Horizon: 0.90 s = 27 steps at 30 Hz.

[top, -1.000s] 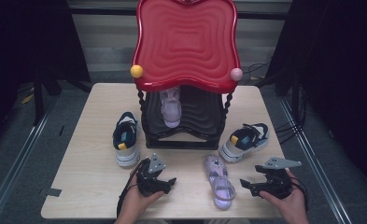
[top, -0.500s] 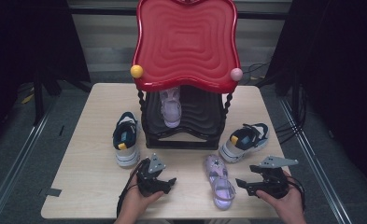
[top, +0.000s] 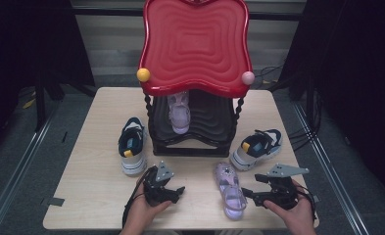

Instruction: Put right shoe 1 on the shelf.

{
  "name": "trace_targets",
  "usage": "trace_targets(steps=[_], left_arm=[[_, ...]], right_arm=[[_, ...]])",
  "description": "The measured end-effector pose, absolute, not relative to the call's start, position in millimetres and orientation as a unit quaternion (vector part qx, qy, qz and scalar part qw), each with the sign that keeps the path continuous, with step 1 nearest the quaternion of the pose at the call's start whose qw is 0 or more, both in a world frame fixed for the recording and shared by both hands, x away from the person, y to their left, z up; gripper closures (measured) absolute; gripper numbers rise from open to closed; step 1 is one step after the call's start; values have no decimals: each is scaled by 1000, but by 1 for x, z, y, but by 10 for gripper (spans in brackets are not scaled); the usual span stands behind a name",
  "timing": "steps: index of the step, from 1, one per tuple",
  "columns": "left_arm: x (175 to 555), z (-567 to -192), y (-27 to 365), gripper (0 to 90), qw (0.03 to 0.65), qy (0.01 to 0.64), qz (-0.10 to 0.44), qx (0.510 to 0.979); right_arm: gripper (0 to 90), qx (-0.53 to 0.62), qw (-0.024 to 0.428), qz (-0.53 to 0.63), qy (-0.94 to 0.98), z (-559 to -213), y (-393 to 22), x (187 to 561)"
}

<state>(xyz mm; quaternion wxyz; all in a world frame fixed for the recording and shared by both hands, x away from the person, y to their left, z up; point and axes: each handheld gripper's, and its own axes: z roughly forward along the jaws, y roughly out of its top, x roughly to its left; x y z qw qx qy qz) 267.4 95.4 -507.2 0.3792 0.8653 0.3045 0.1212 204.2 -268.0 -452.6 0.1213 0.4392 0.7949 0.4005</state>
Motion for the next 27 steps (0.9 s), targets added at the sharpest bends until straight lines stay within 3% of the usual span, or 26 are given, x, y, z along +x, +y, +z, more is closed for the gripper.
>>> trace_targets(steps=[13,27], left_arm=[[267,-507,95,210,379,304,121,865],[267,-507,95,210,379,305,121,865]], right_arm=[[352,422,112,408,802,-458,-249,205],[530,419,115,389,812,-473,-239,207]])
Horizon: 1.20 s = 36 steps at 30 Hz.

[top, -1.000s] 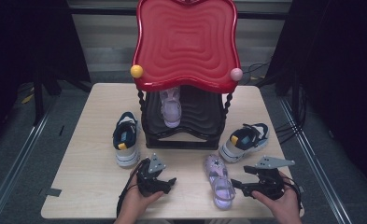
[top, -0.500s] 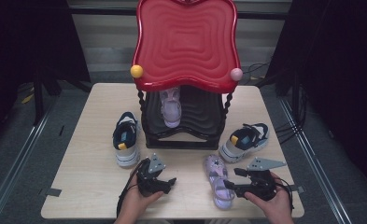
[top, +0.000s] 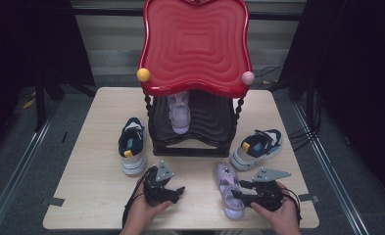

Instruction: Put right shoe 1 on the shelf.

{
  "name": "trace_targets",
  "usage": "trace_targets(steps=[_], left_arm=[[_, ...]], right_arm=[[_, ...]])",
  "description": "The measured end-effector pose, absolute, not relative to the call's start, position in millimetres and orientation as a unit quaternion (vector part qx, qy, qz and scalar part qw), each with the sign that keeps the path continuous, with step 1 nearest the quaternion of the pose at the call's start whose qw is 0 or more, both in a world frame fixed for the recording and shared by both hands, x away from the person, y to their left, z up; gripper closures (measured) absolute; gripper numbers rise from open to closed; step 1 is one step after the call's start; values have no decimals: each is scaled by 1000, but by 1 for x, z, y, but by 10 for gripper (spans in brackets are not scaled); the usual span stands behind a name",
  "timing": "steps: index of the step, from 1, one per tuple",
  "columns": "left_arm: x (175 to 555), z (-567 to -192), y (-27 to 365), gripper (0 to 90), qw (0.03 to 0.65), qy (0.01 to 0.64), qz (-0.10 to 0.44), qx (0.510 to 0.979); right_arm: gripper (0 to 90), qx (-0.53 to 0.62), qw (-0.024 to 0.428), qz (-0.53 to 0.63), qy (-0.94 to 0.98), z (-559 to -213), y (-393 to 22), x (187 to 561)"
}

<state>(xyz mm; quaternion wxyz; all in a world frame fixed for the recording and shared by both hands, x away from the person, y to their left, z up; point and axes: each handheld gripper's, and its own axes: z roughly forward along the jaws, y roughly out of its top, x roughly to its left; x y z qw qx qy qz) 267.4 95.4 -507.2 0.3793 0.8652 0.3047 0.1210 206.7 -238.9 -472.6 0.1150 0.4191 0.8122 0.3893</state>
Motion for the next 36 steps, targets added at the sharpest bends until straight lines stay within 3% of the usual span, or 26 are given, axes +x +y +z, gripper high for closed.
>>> trace_targets(steps=[7,32,36], left_arm=[[267,-507,95,210,380,304,121,865],[267,-507,95,210,380,305,121,865],[267,-507,95,210,380,304,121,865]], right_arm=[[614,429,115,392,806,-475,-246,209],[685,424,130,377,813,-482,-246,212],[734,420,131,377,815,-481,-246,213]])
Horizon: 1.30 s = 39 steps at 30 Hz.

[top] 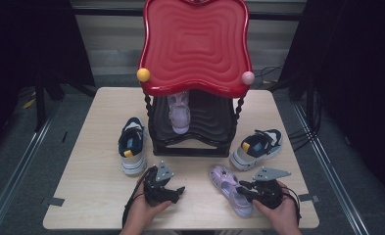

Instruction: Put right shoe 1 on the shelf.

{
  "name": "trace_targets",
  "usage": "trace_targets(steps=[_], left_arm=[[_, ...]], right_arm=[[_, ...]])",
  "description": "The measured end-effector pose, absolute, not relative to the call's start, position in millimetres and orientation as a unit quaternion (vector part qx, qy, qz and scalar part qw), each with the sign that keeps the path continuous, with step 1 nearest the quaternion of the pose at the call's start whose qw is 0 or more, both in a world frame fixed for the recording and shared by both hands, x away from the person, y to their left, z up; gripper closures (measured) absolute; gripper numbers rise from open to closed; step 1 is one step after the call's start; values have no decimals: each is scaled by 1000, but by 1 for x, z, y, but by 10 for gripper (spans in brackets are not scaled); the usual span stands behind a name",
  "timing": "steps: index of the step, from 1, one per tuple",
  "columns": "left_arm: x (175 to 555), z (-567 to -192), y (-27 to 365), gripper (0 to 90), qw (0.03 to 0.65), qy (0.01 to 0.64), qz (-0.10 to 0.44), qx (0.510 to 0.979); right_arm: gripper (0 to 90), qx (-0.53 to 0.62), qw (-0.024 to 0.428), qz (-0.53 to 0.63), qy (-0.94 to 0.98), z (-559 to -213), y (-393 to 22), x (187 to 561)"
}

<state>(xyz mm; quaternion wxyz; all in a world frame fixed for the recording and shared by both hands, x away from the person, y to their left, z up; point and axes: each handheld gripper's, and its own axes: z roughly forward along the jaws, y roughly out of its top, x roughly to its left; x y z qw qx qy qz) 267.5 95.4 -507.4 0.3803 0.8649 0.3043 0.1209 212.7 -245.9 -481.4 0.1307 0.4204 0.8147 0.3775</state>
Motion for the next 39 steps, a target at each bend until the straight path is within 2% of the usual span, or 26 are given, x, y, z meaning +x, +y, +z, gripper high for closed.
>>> trace_targets(steps=[8,24,29,35,37,39], left_arm=[[267,-507,95,210,379,304,121,865],[267,-507,95,210,380,304,121,865],[267,-507,95,210,379,305,121,865],[267,-507,95,210,380,305,121,865],[267,-507,95,209,379,305,121,865],[267,-507,95,210,380,305,121,865]], right_arm=[[824,409,148,376,819,-480,-246,212],[842,392,171,384,818,-474,-245,210],[831,391,171,378,821,-476,-243,209],[775,405,163,379,816,-479,-248,205],[711,414,154,379,813,-479,-253,202],[709,418,154,376,813,-479,-255,200]])
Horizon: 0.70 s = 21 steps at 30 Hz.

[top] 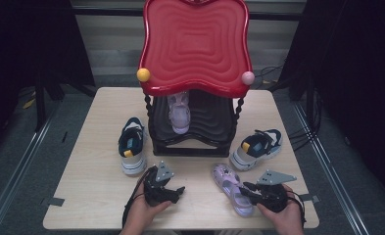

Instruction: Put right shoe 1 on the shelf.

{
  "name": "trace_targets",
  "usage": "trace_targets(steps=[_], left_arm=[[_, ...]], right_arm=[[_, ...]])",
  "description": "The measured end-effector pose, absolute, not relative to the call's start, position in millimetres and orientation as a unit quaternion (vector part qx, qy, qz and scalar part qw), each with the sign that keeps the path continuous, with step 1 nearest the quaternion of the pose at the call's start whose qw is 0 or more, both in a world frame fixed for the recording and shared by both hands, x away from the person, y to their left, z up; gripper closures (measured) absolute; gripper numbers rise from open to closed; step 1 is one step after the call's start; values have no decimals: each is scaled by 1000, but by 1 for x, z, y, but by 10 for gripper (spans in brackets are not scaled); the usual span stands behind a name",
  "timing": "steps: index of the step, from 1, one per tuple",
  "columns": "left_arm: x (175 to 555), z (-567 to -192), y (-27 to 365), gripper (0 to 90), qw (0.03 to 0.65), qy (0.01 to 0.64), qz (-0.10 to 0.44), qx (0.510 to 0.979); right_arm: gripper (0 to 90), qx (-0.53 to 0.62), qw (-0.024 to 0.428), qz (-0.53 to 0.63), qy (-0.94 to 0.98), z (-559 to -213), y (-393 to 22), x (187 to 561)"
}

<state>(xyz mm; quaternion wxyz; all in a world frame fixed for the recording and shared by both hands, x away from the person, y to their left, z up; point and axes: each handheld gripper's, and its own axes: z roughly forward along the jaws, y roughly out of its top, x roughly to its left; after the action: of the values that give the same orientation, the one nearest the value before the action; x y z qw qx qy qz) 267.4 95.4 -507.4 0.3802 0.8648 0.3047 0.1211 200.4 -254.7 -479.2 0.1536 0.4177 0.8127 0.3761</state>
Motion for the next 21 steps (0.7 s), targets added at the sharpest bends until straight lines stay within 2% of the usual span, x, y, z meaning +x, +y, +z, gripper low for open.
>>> trace_targets(steps=[2,3,6,21], left_arm=[[267,-507,95,210,381,304,121,865],[268,-507,95,210,380,304,121,865],[267,-507,95,210,379,305,121,865],[267,-507,95,210,380,305,121,865]], right_arm=[[718,421,152,373,813,-479,-258,198],[789,422,157,371,812,-479,-259,197],[820,417,164,362,818,-477,-258,197],[830,405,195,386,806,-464,-254,196]])
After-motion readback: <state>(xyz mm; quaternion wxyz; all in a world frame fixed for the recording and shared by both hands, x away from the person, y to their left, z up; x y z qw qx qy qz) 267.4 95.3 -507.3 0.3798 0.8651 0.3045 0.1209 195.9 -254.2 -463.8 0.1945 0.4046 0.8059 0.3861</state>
